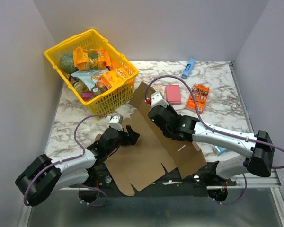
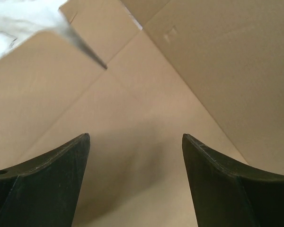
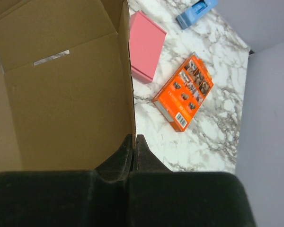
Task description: Fold the paper box
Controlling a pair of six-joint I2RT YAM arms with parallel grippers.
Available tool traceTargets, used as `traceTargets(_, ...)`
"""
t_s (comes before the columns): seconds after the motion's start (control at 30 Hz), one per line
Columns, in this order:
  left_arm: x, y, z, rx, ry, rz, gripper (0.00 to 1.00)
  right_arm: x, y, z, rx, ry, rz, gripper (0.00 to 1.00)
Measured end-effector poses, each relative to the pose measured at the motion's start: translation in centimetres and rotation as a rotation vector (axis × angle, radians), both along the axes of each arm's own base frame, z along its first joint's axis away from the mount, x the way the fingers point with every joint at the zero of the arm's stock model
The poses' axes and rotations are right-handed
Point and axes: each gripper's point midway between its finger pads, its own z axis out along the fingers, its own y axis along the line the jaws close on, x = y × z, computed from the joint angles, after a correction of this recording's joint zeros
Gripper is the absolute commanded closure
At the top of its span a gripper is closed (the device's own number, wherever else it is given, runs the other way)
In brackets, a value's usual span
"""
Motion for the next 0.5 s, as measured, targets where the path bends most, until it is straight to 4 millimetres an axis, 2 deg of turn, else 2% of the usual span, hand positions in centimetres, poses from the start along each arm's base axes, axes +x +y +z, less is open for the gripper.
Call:
traceTargets(0.07,-0.3,0.3,-0.1,-0.012,0.012,0.041,0.28,0.6,0.4,0.3,-0.021,-0.023,0.01,0.99)
traceTargets(0.1,-0.5,0.5,-0.3,-0.022,0.022,0.054,0.38,0.8,0.6,0.5,-0.029,-0.033,0.018,0.99)
traceTargets(0.2,-1.5,0.8,-1.8,-0.033,0.064,0.074,0.49,1.3,1.3,1.0,-0.041,-0.056,0.043,0.99)
traceTargets(0.3,-2.0,0.4,-3.0,-0.023,0.098,0.07,0.57,1.6,2.1,0.7,-0.059,-0.057,0.063,0.99)
traceTargets(0.5,-2.0,-1.5,-3.2,-0.064,0.106,0.06,0.6,0.5,4.5,-0.6,-0.119,-0.048,0.112,0.99)
